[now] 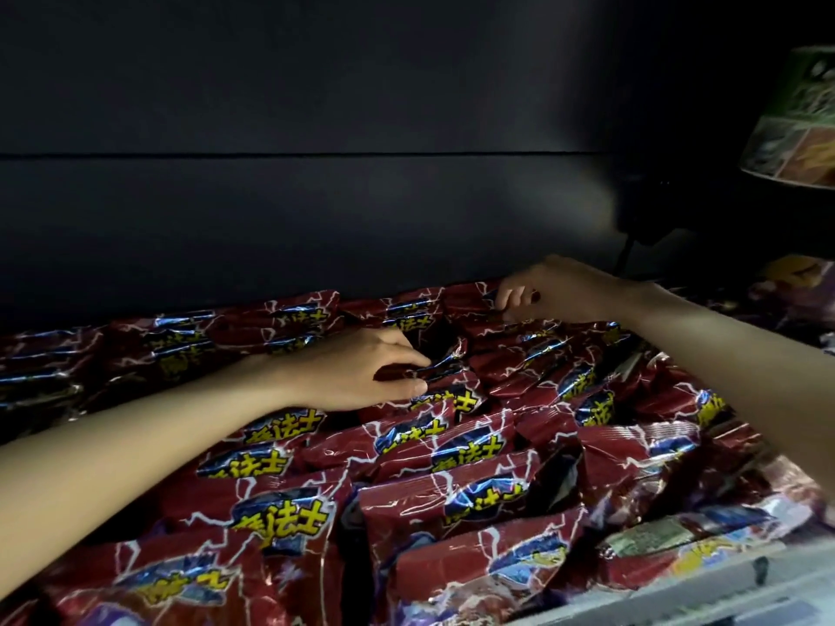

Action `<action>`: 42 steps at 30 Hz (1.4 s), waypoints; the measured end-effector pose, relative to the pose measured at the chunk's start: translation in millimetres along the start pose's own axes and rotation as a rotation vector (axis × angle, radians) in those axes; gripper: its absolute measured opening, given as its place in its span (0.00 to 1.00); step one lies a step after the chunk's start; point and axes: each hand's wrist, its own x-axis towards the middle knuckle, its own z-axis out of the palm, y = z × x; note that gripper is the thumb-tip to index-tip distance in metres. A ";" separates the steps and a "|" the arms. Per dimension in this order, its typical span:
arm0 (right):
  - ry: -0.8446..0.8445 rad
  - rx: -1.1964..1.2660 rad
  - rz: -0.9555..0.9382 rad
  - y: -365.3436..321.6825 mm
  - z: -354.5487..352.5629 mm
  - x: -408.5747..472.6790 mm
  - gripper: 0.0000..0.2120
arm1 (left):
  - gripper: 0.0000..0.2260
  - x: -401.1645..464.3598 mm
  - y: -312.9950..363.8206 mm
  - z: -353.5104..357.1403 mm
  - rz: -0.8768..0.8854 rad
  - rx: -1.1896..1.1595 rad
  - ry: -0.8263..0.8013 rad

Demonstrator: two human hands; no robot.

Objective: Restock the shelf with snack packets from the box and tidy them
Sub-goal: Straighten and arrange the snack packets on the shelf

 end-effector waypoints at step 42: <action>0.067 -0.059 -0.289 -98.5 29.0 62.9 0.12 | 0.17 -8.7 -6.5 -0.7 -0.038 0.119 0.167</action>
